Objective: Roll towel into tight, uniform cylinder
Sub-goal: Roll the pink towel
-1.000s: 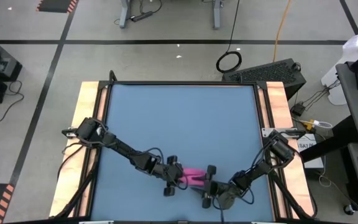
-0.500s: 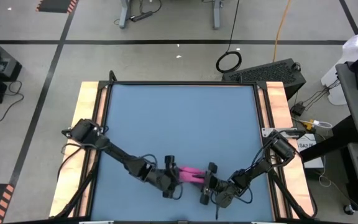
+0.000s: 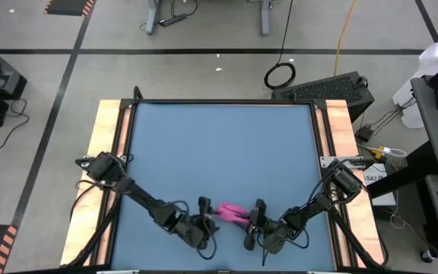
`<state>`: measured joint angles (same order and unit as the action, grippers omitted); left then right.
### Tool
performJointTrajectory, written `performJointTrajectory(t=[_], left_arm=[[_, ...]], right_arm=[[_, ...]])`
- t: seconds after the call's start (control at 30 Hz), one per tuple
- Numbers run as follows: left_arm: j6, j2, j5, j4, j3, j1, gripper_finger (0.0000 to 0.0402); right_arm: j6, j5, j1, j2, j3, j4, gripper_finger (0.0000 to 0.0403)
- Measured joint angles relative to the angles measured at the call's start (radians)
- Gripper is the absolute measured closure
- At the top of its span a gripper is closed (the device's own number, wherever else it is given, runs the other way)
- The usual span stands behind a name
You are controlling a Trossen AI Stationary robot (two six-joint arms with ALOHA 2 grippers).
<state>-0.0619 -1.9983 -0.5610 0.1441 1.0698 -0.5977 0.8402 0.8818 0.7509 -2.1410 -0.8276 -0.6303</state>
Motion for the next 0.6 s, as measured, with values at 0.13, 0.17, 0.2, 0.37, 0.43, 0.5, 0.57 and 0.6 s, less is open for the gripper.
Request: performJointTrajectory(t=[0.13, 0.17, 0.2, 0.37, 0.43, 0.5, 0.57, 0.6], left_arm=[[0.071, -0.013, 0.0, 0.007, 0.0, 0.016, 0.013], [0.077, -0.013, 0.0, 0.009, 0.0, 0.019, 0.013], [0.086, -0.013, 0.001, 0.01, 0.0, 0.023, 0.013], [0.111, -0.015, 0.026, 0.004, 0.0, 0.045, 0.013], [0.109, -0.015, 0.068, -0.005, 0.0, 0.059, 0.0134], [0.101, -0.015, 0.105, -0.009, 0.0, 0.075, 0.0147], [0.096, -0.015, 0.132, -0.018, 0.0, 0.092, 0.0164], [0.095, -0.015, 0.139, -0.023, 0.0, 0.099, 0.0175]], right_arm=[[0.001, -0.002, 0.0, 0.0, 0.0, -0.007, 0.0322], [0.001, -0.005, 0.0, 0.0, 0.0, -0.01, 0.0322], [0.001, -0.011, 0.0, 0.0, 0.0, -0.011, 0.0323], [0.006, -0.022, -0.006, 0.0, 0.001, -0.019, 0.0323], [0.006, -0.022, -0.006, 0.0, 0.001, -0.022, 0.0323], [0.005, -0.023, -0.006, 0.0, 0.001, -0.027, 0.0323], [0.005, -0.022, -0.006, 0.0, 0.001, -0.029, 0.0323], [0.005, -0.022, -0.005, 0.0, 0.001, -0.029, 0.0323]])
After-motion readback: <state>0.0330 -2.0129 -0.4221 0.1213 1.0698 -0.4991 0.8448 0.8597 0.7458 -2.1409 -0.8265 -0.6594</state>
